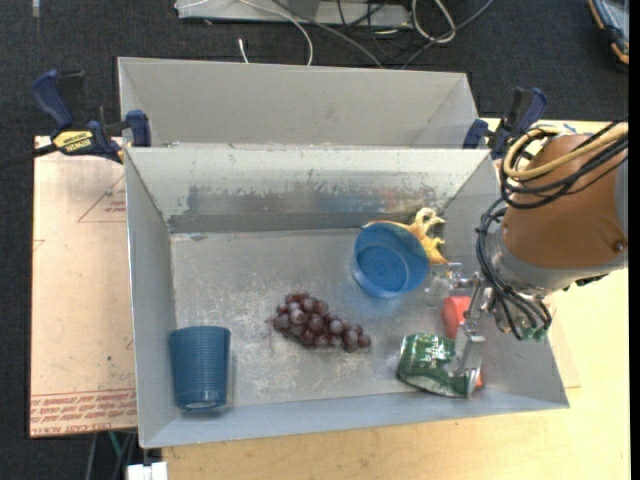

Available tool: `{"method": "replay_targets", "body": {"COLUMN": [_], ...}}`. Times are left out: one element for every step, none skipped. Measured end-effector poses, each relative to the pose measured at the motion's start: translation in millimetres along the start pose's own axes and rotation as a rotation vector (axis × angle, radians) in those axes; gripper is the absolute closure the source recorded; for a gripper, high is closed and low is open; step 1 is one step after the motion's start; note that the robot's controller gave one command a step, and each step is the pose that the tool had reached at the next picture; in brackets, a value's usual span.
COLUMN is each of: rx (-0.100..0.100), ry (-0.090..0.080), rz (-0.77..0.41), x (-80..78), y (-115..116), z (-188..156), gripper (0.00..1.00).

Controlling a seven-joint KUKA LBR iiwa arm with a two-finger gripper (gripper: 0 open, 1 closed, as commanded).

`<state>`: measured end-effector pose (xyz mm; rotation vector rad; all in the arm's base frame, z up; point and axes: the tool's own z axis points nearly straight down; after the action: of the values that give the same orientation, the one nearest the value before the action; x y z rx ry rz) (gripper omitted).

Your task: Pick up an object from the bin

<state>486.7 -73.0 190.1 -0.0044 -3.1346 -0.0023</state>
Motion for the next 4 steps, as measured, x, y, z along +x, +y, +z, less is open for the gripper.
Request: {"method": "replay_targets", "body": {"rx": [0.001,0.0,0.003,0.0], "ry": [-0.008,-0.022,-0.022,-0.03], "rz": [-0.004,0.006,-0.154,-0.007], "x": [-1.8,1.7,4.8,-0.4], "y": [0,-32,-24,-31], "z": [-3,117,68,113], "gripper": [0.0,0.0,0.0,0.0]}}
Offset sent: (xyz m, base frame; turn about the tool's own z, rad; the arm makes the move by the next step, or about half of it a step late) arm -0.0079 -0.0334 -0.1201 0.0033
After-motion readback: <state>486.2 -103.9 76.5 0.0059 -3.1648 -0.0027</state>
